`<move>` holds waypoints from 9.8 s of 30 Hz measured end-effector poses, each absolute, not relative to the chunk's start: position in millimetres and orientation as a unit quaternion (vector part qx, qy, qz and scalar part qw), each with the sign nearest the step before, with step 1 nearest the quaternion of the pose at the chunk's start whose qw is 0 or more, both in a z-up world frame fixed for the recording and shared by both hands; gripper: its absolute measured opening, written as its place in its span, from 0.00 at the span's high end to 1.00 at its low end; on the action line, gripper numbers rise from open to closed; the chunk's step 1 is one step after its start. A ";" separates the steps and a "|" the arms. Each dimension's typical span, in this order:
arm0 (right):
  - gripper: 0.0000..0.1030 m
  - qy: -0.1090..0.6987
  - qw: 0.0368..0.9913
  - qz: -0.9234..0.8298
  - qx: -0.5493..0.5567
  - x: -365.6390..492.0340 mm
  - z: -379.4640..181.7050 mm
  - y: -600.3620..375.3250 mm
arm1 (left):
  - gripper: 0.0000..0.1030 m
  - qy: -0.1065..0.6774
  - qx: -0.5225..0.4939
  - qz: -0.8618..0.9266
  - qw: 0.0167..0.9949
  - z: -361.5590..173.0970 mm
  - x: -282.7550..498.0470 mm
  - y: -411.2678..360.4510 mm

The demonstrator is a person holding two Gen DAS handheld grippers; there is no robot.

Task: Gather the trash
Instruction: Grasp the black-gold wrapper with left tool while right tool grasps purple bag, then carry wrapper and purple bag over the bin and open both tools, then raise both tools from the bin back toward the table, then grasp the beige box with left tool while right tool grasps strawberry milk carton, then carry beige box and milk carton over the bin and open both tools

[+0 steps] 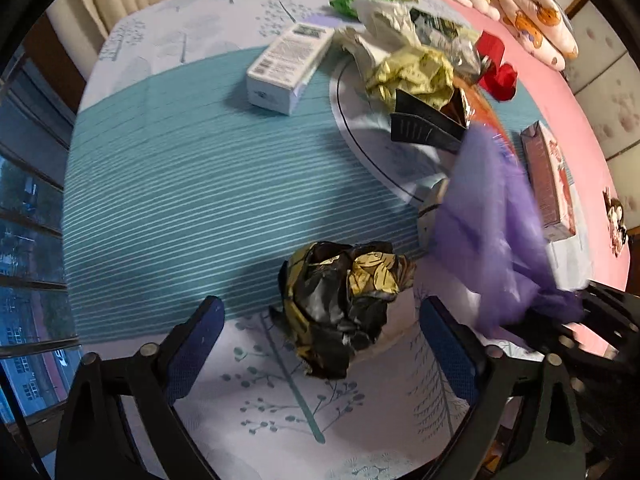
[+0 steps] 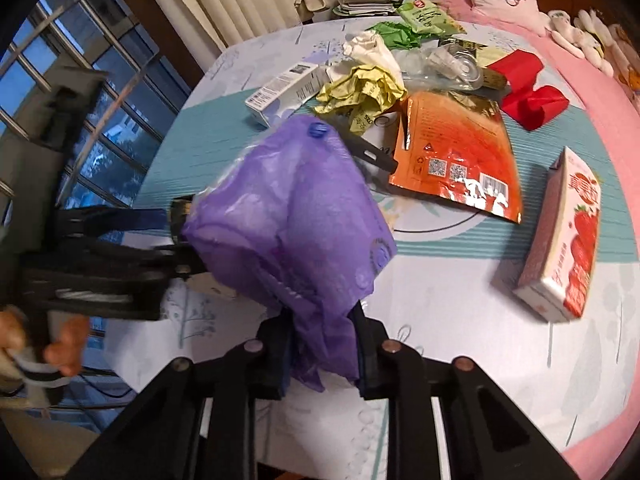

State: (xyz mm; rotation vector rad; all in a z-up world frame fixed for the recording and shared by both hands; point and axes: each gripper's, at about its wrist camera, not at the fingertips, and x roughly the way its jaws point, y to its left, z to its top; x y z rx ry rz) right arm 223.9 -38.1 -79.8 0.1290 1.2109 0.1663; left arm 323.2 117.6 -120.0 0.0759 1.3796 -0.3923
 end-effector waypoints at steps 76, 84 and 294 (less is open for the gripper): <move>0.33 0.663 0.710 -0.036 0.232 -14.0 -507.3 -172.3 | 0.04 0.658 0.088 -0.122 0.738 -458.2 29.8 -39.0; 0.33 0.646 0.736 -0.042 0.197 -20.6 -477.5 -176.9 | 0.04 0.625 0.086 -0.112 0.768 -422.0 26.8 -29.3; 0.38 0.595 0.782 0.012 0.186 -7.8 -381.0 -125.4 | 0.10 0.610 0.056 -0.112 0.782 -331.0 18.9 27.9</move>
